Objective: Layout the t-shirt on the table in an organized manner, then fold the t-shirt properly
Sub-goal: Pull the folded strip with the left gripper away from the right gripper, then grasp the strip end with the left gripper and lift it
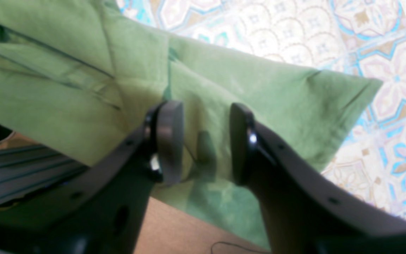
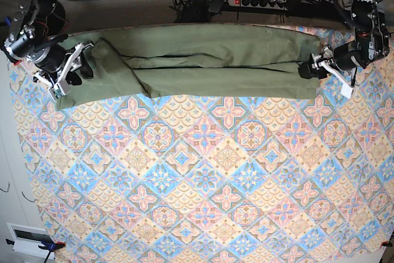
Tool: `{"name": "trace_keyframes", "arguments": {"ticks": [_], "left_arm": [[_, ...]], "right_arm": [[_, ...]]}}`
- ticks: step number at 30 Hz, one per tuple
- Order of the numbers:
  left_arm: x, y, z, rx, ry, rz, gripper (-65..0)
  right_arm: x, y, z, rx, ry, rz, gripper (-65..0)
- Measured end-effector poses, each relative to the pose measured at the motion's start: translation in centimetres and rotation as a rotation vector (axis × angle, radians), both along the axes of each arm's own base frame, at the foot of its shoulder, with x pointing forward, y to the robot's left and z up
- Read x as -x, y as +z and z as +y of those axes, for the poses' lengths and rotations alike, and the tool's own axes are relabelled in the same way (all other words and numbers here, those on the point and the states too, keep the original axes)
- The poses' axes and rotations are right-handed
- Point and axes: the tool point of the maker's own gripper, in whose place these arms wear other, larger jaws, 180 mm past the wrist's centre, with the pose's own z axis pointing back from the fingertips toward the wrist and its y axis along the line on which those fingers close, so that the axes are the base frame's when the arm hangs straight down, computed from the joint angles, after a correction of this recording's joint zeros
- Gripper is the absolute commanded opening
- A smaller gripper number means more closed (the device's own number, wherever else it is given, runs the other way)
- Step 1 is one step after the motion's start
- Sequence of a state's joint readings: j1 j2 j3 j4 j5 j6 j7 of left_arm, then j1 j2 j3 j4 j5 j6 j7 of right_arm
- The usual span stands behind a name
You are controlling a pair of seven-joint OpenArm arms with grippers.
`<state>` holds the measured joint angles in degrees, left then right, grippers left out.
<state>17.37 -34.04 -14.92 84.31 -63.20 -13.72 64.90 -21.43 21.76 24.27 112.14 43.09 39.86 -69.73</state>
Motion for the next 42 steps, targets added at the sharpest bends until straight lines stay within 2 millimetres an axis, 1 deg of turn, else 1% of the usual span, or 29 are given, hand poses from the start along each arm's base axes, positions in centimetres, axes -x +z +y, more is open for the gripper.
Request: {"name": "trace_keyframes", "arguments": {"ticks": [3, 6, 8, 10, 11, 13, 15, 16, 17, 18, 20, 24, 27, 34, 37, 39, 42], "left_arm": [[-0.8, -0.2, -1.3, 0.039, 0.014, -0.025, -18.5], [-0.7, -0.6, -2.4, 0.052, 0.001, -0.025, -19.2], [-0.6, -0.8, -3.2, 0.059, -0.021, -0.022, -23.3], [-0.5, -1.1, -4.6, 0.079, -0.046, -0.015, -30.1], [-0.3, -1.2, -5.2, 0.096, -0.05, -0.009, -35.1], [0.0, -1.5, -6.1, 0.124, -0.053, 0.004, -48.6], [0.6, -1.8, -6.6, 0.132, -0.071, 0.028, -61.2], [0.7, -1.8, -6.6, 0.132, -0.068, 0.03, -65.0], [0.7, -1.8, -6.3, 0.129, -0.059, 0.025, -65.0], [0.5, -1.7, -5.9, 0.123, -0.049, 0.019, -65.0], [-0.2, -1.4, -4.4, 0.103, 0.001, -0.008, -65.0], [-1.3, 0.0, -0.2, 0.048, 0.106, -0.06, -65.0], [-2.2, 1.1, 2.4, 0.02, 0.16, -0.095, -65.0], [-3.6, 1.6, 9.6, -0.107, 0.259, -0.081, -65.0], [-4.5, 2.6, 11.2, -0.166, 0.269, -0.123, -65.0], [-4.7, 2.9, 12.1, -0.209, 0.261, -0.127, -65.0], [-4.5, 2.7, 12.0, -0.215, 0.259, -0.117, -65.0]], "right_arm": [[0.0, -0.1, -0.1, 0.004, -0.001, 0.003, -43.6], [0.0, 0.0, 0.1, -0.004, 0.001, -0.001, -43.6], [0.0, 0.0, 0.1, -0.004, 0.001, -0.001, -43.6], [0.0, 0.0, 0.1, -0.004, 0.001, 0.0, -43.6], [0.0, 0.0, 0.1, -0.004, 0.001, -0.001, -43.6], [-0.1, 0.1, 0.1, -0.004, 0.001, -0.004, -43.6], [-0.1, 0.1, 0.0, -0.004, 0.0, -0.004, -43.6], [-0.1, 0.1, 0.0, -0.002, -0.002, -0.003, -43.6], [-0.1, 0.0, -0.2, 0.004, -0.004, -0.001, -43.6], [-0.1, 0.0, -0.2, 0.004, -0.004, -0.002, -43.6], [-0.1, 0.0, -0.1, 0.003, -0.004, -0.002, -43.6], [0.0, 0.0, -0.2, 0.004, -0.004, -0.001, -43.6], [-0.1, 0.1, -0.2, 0.004, -0.004, -0.004, -43.6], [-0.1, 0.1, -0.1, 0.001, -0.002, -0.003, -43.6], [-0.1, 0.0, -0.1, 0.001, -0.002, -0.001, -43.6], [-0.1, 0.0, -0.1, 0.0, -0.002, -0.002, -43.6], [-0.1, 0.0, -0.1, 0.0, -0.002, -0.002, -43.6]]}}
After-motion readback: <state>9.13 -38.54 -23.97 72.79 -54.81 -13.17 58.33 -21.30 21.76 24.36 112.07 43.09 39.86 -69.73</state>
